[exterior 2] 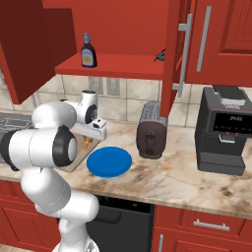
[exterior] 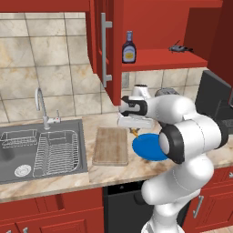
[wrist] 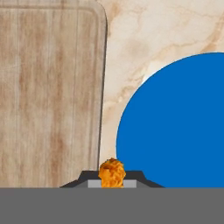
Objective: Pick the shrimp from the plate and place it on the cutting board. Then pick the condiment bottle from the cabinet and place it next to the cutting board.
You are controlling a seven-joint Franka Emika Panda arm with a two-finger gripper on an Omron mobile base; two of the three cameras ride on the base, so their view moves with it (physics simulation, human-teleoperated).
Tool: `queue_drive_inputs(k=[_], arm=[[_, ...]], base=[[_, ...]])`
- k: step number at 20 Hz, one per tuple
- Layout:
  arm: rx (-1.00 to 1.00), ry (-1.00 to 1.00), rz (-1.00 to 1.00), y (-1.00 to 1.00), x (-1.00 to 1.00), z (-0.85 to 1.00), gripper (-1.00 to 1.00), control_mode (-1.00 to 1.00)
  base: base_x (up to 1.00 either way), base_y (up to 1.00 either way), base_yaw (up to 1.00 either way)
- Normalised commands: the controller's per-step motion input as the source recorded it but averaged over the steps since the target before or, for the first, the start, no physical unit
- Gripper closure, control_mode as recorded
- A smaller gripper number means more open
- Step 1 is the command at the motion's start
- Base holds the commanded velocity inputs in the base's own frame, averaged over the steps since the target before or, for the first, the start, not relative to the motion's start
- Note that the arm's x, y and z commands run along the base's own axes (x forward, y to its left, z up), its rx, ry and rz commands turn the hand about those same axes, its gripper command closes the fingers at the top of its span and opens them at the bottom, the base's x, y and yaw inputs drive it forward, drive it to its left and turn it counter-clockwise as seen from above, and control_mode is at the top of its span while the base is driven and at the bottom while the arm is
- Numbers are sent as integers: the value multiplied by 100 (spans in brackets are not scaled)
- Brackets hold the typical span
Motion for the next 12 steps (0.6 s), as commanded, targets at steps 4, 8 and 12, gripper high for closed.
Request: queue_drive_inputs(k=[4,8,12], arm=[[1,0,0,28,0,0,100,-100],[1,0,0,28,0,0,100,-100],[0,0,0,16,0,0,100,-100]], base=[[0,0,0],[0,0,0],[0,0,0]])
